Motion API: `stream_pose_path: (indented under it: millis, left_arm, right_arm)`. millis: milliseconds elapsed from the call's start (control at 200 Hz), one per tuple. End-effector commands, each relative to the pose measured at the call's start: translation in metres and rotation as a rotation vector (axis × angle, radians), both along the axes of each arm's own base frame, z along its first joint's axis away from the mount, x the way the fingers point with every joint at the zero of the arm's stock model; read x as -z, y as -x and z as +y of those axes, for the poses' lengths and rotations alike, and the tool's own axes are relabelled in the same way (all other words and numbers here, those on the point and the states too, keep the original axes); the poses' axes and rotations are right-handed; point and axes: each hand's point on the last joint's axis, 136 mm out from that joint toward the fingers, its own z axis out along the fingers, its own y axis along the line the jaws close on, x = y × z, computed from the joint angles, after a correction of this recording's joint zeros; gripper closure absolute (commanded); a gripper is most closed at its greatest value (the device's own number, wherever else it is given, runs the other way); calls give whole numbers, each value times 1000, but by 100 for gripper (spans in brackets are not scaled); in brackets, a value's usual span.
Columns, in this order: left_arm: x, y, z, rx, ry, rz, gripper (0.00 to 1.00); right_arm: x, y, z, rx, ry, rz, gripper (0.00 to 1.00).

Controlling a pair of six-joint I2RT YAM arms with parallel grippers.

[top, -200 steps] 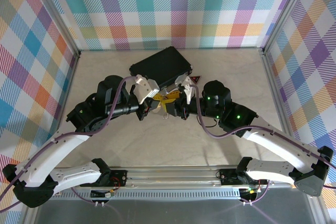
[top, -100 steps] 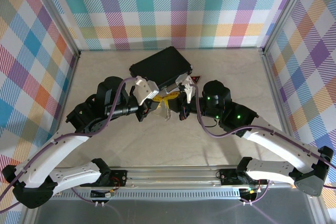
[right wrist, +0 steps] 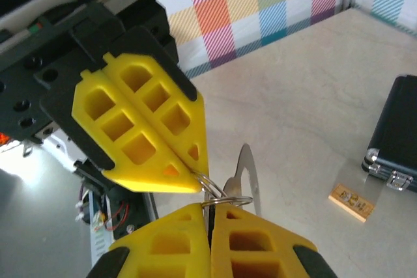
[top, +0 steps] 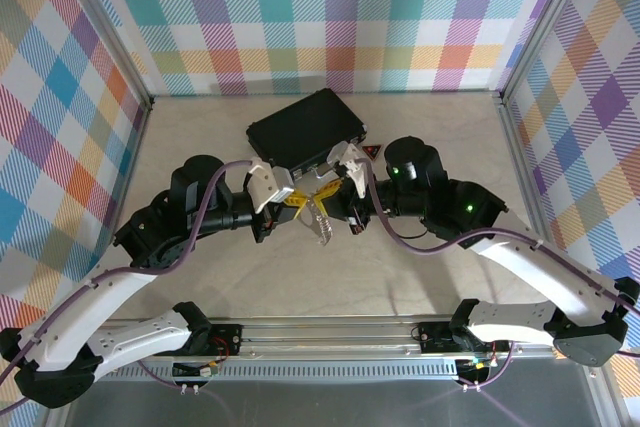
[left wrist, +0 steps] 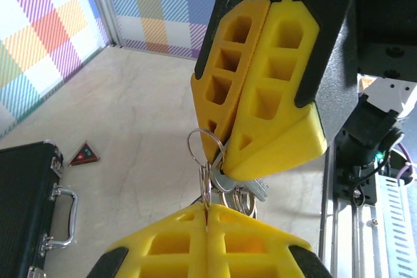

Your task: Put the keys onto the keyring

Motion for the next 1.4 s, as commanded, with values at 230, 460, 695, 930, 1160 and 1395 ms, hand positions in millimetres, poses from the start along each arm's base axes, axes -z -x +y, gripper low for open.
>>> stream_pose_path:
  millis: [230,460,695,930,1160,1395]
  left_arm:
    - [-4,18,1,77,14,-27,100]
    - [-3,22,0,97,22,-27,100]
    - [-3,24,-2,116,26,-23,100]
    - [4,15,-2,75,8,-18,100]
    - [7,17,2,54,25,5,89]
    - [-6,28,11,52,112,-12,40]
  right_arm:
    - [5,31,-14,-144,138,51,100]
    - [11,31,-20,-132,178,66,100]
    - [10,30,-18,-135,164,53,100]
    - [5,26,-17,-119,123,12,100]
    - [1,27,-15,-125,113,9,100]
    - [-10,19,-16,-98,95,-18,100]
